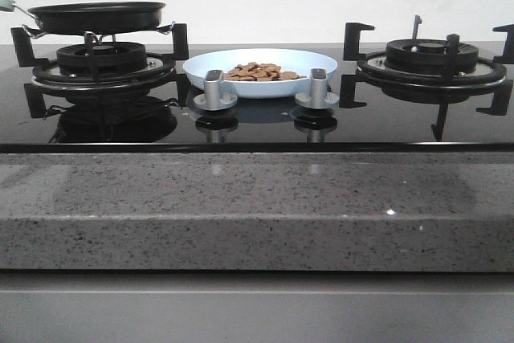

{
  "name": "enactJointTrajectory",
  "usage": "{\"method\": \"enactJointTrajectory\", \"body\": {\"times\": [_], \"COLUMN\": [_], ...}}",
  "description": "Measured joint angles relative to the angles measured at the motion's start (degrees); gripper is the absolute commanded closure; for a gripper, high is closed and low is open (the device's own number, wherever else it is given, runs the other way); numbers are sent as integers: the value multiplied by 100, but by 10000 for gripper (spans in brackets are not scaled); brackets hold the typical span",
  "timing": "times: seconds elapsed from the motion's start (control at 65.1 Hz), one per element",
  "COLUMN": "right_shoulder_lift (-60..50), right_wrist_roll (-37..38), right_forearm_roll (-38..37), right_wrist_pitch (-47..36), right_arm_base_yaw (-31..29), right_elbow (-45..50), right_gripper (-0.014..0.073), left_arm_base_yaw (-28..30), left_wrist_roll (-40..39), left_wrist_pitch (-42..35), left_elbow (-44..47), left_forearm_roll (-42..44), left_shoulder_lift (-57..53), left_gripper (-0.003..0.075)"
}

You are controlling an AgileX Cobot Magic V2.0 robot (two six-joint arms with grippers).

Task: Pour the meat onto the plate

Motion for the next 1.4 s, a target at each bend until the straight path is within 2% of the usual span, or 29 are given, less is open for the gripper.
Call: {"method": "enactJointTrajectory", "body": {"times": [0.599, 0.706, 0.814, 1.014, 1.198, 1.397], "right_shoulder_lift": [0, -166, -733, -2515, -3850, -4078], "right_wrist_roll": [0, 0, 0, 0, 0, 0], "right_forearm_roll": [-13, -332, -613, -760, -760, -760], "right_wrist_pitch": [0, -423, -1462, -3217, -3558, -3704], "right_arm_base_yaw": [0, 0, -163, -726, -1115, -1114], "right_elbow": [0, 121, 688, 2451, 3693, 4305], "right_gripper": [664, 664, 664, 664, 664, 664], "left_arm_base_yaw": [9, 9, 9, 9, 9, 9], "left_wrist_roll": [0, 0, 0, 0, 0, 0], "left_wrist_pitch": [0, 0, 0, 0, 0, -4], "left_elbow": [0, 0, 0, 0, 0, 0], "left_forearm_roll": [0, 0, 0, 0, 0, 0], "left_shoulder_lift": [0, 0, 0, 0, 0, 0], "left_gripper": [741, 741, 741, 741, 741, 741]}}
